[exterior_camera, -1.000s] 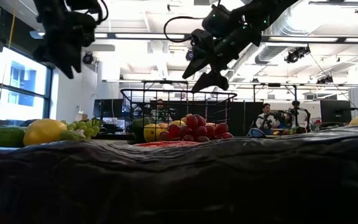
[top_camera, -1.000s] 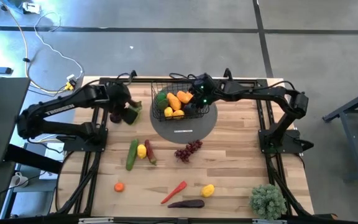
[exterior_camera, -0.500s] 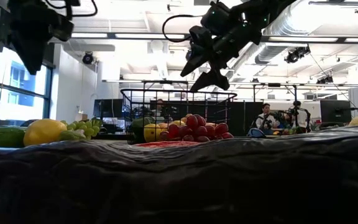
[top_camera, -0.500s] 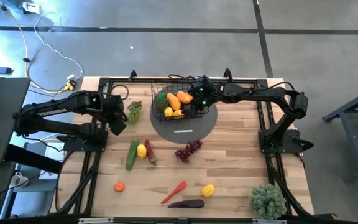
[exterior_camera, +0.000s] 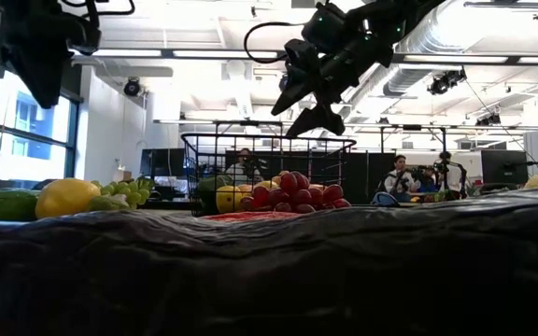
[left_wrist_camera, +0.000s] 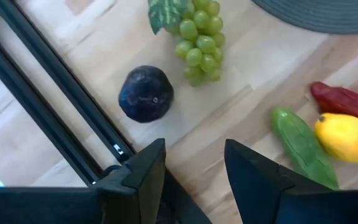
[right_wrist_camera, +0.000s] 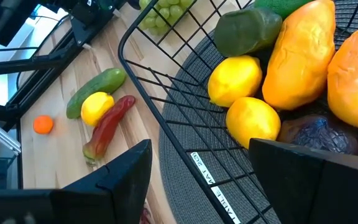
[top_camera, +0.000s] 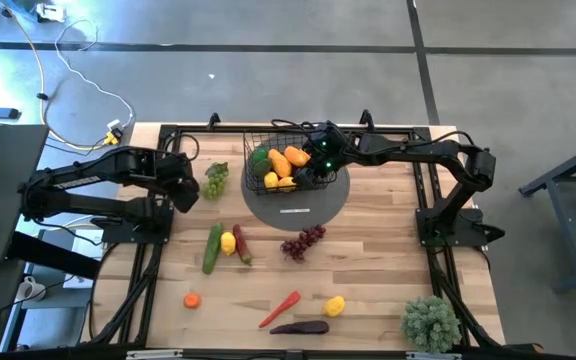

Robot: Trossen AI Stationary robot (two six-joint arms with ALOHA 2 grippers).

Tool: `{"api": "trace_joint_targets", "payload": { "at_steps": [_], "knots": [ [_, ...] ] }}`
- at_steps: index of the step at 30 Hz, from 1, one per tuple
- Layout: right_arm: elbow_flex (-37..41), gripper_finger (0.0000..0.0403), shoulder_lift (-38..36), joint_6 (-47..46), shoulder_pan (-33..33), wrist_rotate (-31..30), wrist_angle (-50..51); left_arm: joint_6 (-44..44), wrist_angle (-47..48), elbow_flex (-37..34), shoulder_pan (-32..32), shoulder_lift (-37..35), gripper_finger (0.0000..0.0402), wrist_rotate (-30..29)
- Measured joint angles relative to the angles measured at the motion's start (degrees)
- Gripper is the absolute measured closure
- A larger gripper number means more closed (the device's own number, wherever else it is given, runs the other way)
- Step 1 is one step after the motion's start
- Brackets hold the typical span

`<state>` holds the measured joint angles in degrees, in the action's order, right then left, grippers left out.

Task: Build produce basket
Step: Put the plum into the wire basket

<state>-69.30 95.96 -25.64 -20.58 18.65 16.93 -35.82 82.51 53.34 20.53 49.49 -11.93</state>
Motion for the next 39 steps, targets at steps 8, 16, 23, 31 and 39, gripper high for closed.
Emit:
{"api": "trace_joint_targets", "payload": {
  "at_steps": [8,16,23,31,39],
  "knots": [
    [0.0,0.0153,0.0,-0.03,0.0,0.02,0.0,-1.12,-1.22,0.0,1.24,2.15,0.0245,-5.15],
    [0.0,0.0153,0.0,0.01,0.0,0.09,0.0,12.36,-6.74,0.0,5.73,6.38,0.0245,-4.34],
    [0.0,0.0153,0.0,0.03,0.0,0.18,0.0,21.51,-6.53,0.0,12.24,9.28,0.0245,-1.98],
    [0.0,0.0153,0.0,-0.01,0.0,0.17,0.0,33.9,-8.26,0.0,20.01,10.63,0.0245,2.67],
    [0.0,0.0153,0.0,-0.03,0.0,0.06,0.0,41.42,-8.96,0.0,26.27,12.05,0.0227,3.57]
  ]
}}
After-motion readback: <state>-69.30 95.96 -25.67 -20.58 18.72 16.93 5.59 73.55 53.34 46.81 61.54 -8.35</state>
